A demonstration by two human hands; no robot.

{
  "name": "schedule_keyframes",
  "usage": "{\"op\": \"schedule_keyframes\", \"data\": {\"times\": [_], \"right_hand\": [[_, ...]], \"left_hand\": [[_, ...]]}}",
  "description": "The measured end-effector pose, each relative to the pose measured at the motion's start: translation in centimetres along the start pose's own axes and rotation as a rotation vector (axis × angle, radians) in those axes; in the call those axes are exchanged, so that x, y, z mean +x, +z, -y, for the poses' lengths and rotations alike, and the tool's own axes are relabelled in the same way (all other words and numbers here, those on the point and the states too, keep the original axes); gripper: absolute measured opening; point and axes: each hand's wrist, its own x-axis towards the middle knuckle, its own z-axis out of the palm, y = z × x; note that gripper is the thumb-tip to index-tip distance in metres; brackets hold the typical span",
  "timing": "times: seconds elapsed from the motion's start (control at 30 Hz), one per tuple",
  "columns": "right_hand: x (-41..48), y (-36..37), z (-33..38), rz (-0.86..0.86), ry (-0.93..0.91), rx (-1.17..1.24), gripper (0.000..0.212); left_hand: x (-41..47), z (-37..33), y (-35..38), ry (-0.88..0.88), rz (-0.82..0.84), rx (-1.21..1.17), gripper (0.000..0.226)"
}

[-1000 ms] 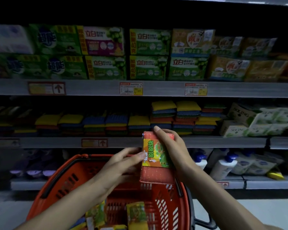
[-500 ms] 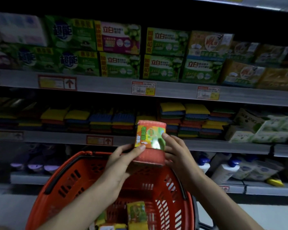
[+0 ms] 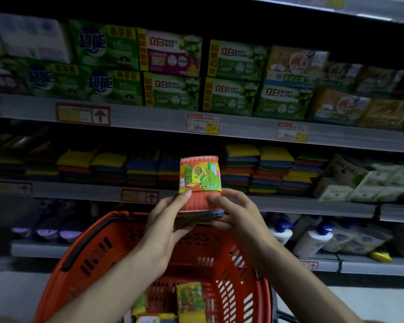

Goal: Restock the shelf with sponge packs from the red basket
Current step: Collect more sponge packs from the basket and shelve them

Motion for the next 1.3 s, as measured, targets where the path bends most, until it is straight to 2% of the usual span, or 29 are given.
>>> {"op": "schedule_keyframes", "data": {"times": [0.1,0.23,0.37,0.47,0.57,0.67,0.77,0.87,0.93,1.07,1.23,1.3], "right_hand": [[-0.3,0.5,0.7,-0.003,-0.021,0.043,0.048],[-0.9,1.1,1.5,0.024,-0.024,0.070,0.052],[-1.6,1.1,2.0,0.102,-0.034,0.055,0.040],[-2.6,0.5,1.9,0.189,-0.028,0.032,0.045],[-3.8,-0.5,2.1,0.273,-0.034,0.023,0.038],[-4.3,-1.1,2.7,0.326,-0.055,-0.003,0.041],[-4.7,-1.1,2.9,0.299,-0.085,0.056,0.045],[-4.4,-0.7,2.6,0.255,-0.085,0.107,0.036],[-3.9,0.0,2.4,0.253,-0.079,0.123,0.031],[-2.2,1.7,2.1,0.234,-0.065,0.135,0.031],[-1.0,2.4,1.9,0.228,-0.053,0.102,0.033],[-0.6,2.2,1.7,0.217,-0.055,0.076,0.029]], "left_hand": [[-0.4,-0.6,-0.5,0.019,0.062,0.036,0.035],[-1.2,-1.8,-1.3,0.042,0.082,0.093,0.045],[-2.5,-2.9,-1.7,0.063,0.075,0.200,0.060],[-3.4,-3.5,-1.6,0.087,0.094,0.263,0.062],[-4.4,-4.2,-1.5,0.085,0.073,0.227,0.069],[-5.2,-5.2,-1.5,0.079,0.061,0.260,0.076],[-5.8,-6.3,-1.5,0.028,0.149,0.380,0.071],[-5.6,-6.7,-2.2,-0.018,0.246,0.459,0.064],[-5.0,-6.1,-2.5,0.009,0.222,0.455,0.065],[-2.9,-4.4,-3.3,0.079,0.124,0.379,0.085],[-1.3,-4.1,-4.0,0.090,0.143,0.347,0.076],[-0.4,-4.2,-4.0,0.073,0.145,0.352,0.080]]}}
